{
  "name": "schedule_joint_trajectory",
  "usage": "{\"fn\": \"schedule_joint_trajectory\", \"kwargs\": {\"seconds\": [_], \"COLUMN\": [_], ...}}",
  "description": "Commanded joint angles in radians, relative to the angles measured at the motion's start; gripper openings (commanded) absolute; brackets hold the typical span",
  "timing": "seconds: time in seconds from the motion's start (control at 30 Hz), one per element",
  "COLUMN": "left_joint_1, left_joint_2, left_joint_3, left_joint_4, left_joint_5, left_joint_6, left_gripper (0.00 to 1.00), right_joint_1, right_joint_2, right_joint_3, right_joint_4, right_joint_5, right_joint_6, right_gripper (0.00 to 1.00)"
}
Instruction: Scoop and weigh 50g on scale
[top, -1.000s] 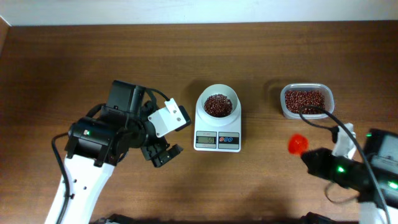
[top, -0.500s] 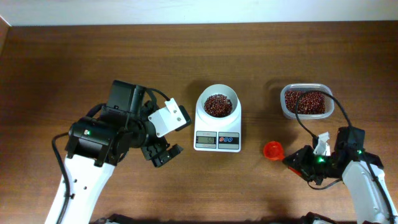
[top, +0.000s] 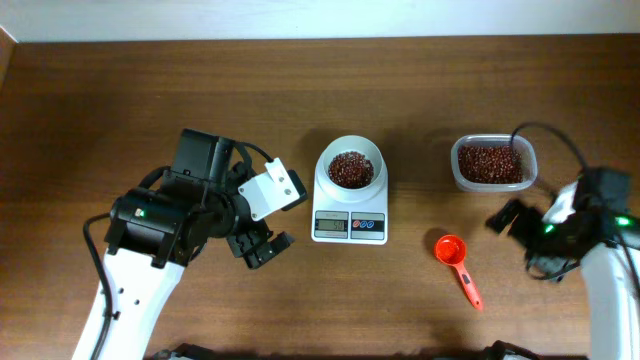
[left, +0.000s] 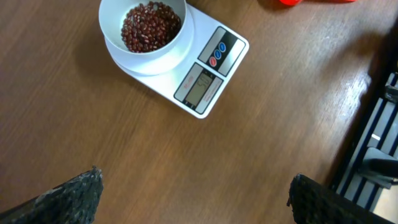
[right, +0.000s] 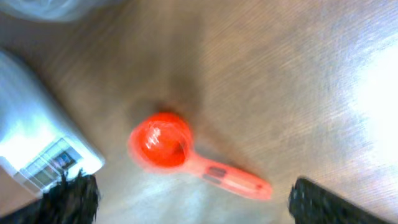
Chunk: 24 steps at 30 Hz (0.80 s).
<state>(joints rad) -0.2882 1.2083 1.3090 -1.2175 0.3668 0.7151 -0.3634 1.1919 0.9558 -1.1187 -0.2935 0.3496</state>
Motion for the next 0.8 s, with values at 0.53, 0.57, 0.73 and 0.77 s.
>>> {"fn": "schedule_joint_trajectory", "kwargs": {"seconds": [0.53, 0.57, 0.73, 0.77], "left_joint_1": [0.003, 0.003, 0.003, 0.003], "left_joint_2": [0.000, 0.000, 0.000, 0.000], "left_joint_3": [0.008, 0.008, 0.008, 0.008], "left_joint_4": [0.001, 0.001, 0.001, 0.001], "left_joint_5": [0.011, 0.011, 0.011, 0.011], "left_joint_6": [0.009, 0.009, 0.009, 0.009], "left_gripper": [0.99, 0.99, 0.99, 0.99], "right_joint_1": [-0.004, -0.004, -0.004, -0.004], "right_joint_2": [-0.495, -0.578, -0.830, -0.879], "right_joint_3": [0.286, 0.284, 0.198, 0.114], "right_joint_4": [-0.286, -0.278, -0.180, -0.108], "right_joint_5": [-0.106, -0.104, -0.201, -0.220], "right_joint_6": [-0.404, -0.425, -0.594, -0.594], "right_gripper": [0.99, 0.99, 0.99, 0.99]}}
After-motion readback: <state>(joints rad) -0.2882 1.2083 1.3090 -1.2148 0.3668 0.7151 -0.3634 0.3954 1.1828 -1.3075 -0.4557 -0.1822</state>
